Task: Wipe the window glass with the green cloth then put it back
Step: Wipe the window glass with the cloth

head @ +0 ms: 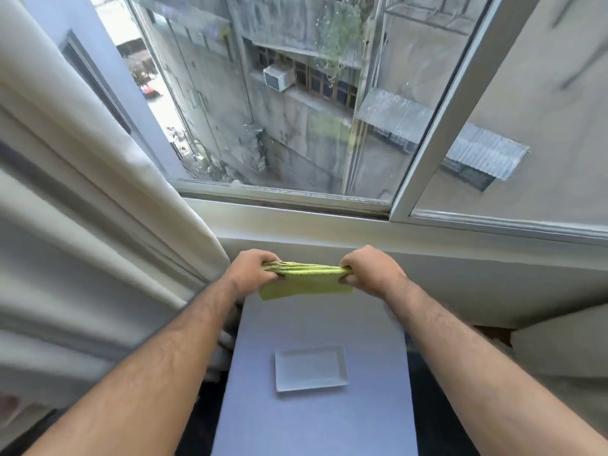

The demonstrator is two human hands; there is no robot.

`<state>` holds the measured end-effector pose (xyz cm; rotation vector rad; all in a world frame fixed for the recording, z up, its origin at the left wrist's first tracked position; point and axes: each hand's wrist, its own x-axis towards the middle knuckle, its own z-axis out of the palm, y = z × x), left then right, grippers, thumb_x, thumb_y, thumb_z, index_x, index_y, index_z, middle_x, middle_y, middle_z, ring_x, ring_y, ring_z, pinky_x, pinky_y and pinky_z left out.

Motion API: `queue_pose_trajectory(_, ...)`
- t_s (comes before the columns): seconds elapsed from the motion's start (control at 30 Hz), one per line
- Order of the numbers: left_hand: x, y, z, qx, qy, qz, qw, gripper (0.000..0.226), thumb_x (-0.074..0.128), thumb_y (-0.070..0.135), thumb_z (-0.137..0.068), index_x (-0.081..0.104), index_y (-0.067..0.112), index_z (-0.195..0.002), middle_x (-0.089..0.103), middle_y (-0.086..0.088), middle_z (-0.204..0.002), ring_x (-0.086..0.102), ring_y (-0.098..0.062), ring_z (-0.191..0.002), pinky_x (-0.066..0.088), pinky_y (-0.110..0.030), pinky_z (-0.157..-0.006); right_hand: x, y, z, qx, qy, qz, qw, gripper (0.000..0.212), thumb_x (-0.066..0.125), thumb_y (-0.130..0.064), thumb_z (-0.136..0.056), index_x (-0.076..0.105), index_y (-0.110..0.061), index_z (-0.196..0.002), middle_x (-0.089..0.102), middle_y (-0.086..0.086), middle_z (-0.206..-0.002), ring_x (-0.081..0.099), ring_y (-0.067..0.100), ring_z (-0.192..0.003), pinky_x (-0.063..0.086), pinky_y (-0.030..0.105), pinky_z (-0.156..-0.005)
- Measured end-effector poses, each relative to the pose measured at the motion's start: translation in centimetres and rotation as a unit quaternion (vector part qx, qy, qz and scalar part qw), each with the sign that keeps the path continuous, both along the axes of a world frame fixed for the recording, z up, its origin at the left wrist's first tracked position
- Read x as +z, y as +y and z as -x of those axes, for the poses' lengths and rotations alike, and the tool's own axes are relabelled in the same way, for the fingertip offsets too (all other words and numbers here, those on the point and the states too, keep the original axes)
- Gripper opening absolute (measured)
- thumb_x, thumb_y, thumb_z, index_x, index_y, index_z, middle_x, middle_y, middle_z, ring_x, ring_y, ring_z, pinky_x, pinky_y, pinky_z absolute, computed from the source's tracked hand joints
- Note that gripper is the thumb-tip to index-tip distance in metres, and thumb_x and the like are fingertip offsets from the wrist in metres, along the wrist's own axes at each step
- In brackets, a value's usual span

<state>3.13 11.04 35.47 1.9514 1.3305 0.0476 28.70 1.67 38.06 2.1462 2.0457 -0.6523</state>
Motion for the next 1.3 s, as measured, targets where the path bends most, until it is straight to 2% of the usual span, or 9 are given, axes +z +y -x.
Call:
queue_pose_trajectory(0.1, 7.3, 2.1, -0.2, 0.014, -0.064, -0.012, 0.998, 0.018, 0.088, 0.015, -0.078, 0.074, 0.026, -0.075, 0.064, 0.013, -0.060, 0.053, 0.004, -0.057, 0.041, -0.011, -0.058, 7.5, 1.4, -0.7, -0.011, 0.002, -0.040, 0.999, 0.022, 0.076, -0.036, -0.091, 0.074, -0.015, -0.090, 0.069, 0.009, -0.088, 0.069, 0.033, -0.098, 0.045, 0.032, -0.074)
queue_pose_trajectory(0.23, 17.0, 4.4, -0.8, 0.005, -0.100, -0.081, 0.992, 0.012, 0.088, 0.015, -0.079, 0.080, 0.016, -0.089, 0.071, -0.004, -0.078, 0.057, -0.012, -0.073, 0.044, -0.018, -0.065, 16.9, 3.1, -1.3, -0.024, 0.016, -0.107, 0.994, 0.021, 0.077, -0.038, -0.094, 0.074, -0.017, -0.091, 0.060, 0.004, -0.084, 0.062, 0.028, -0.084, 0.046, 0.032, -0.075)
queue_pose_trajectory(0.43, 29.4, 6.3, -2.2, 0.016, -0.168, -0.164, 0.972, 0.020, 0.085, 0.009, -0.081, 0.078, 0.009, -0.100, 0.067, 0.001, -0.079, 0.055, -0.009, -0.074, 0.041, -0.003, -0.057, 28.9, 4.3, -2.6, -0.010, -0.002, -0.221, 0.975, 0.024, 0.063, -0.032, -0.104, 0.074, -0.012, -0.111, 0.076, 0.015, -0.107, 0.070, 0.035, -0.098, 0.055, 0.041, -0.086)
queue_pose_trajectory(0.6, 37.8, 6.9, -2.7, 0.044, -0.243, -0.246, 0.937, 0.025, 0.088, 0.015, -0.079, 0.079, 0.011, -0.103, 0.070, -0.001, -0.085, 0.058, -0.012, -0.077, 0.044, -0.018, -0.067, 36.8, 4.6, -3.5, -0.012, 0.004, -0.327, 0.945, 0.020, 0.062, -0.026, -0.105, 0.071, -0.008, -0.106, 0.074, 0.021, -0.104, 0.067, 0.037, -0.096, 0.042, 0.034, -0.077)
queue_pose_trajectory(0.73, 44.4, 7.3, -3.3, 0.059, -0.275, -0.365, 0.887, 0.027, 0.088, 0.024, -0.081, 0.078, 0.015, -0.104, 0.073, 0.000, -0.090, 0.064, -0.018, -0.086, 0.049, -0.023, -0.073, 42.2, 4.6, -3.7, -0.025, 0.019, -0.408, 0.912, 0.019, 0.065, -0.024, -0.103, 0.070, -0.006, -0.103, 0.074, 0.017, -0.092, 0.067, 0.035, -0.083, 0.054, 0.042, -0.077)
queue_pose_trajectory(0.93, 53.7, 7.9, -3.6, 0.067, -0.328, -0.483, 0.809, 0.027, 0.080, 0.018, -0.088, 0.074, 0.007, -0.112, 0.072, -0.004, -0.098, 0.063, -0.021, -0.092, 0.043, -0.014, -0.070, 49.2, 5.4, -3.2, -0.013, 0.050, -0.511, 0.858, 0.011, 0.069, -0.018, -0.101, 0.074, -0.008, -0.103, 0.069, 0.003, -0.079, 0.059, 0.011, -0.058, 0.044, 0.009, -0.052)
queue_pose_trajectory(1.1, 61.6, 8.6, -3.6, 0.029, -0.266, -0.569, 0.778, 0.023, 0.070, 0.007, -0.093, 0.074, 0.005, -0.116, 0.075, -0.021, -0.117, 0.067, -0.035, -0.110, 0.053, -0.035, -0.091, 53.3, 5.7, -3.0, 0.018, -0.001, -0.556, 0.831, 0.029, 0.075, -0.027, -0.097, 0.073, -0.008, -0.120, 0.080, 0.012, -0.115, 0.072, 0.017, -0.091, 0.048, 0.001, -0.078)
queue_pose_trajectory(1.2, 65.4, 9.4, -3.8, 0.018, -0.211, -0.617, 0.757, 0.030, 0.064, -0.002, -0.091, 0.074, 0.003, -0.119, 0.074, -0.024, -0.120, 0.066, -0.039, -0.115, 0.054, -0.043, -0.099, 55.2, 5.9, -5.3, -0.022, -0.093, -0.632, 0.769, 0.054, 0.072, -0.038, -0.098, 0.061, -0.006, -0.140, 0.062, 0.021, -0.147, 0.057, 0.032, -0.139, 0.045, 0.037, -0.119)
queue_pose_trajectory(1.3, 67.6, 10.7, -3.8, 0.023, -0.138, -0.648, 0.749, 0.034, 0.066, -0.003, -0.090, 0.074, 0.007, -0.121, 0.074, -0.021, -0.122, 0.063, -0.037, -0.119, 0.052, -0.050, -0.103, 56.8, 6.4, -8.4, -0.112, -0.155, -0.680, 0.708, 0.079, 0.066, -0.041, -0.100, 0.035, -0.001, -0.161, 0.027, 0.025, -0.172, 0.022, 0.038, -0.163, 0.028, 0.052, -0.133)
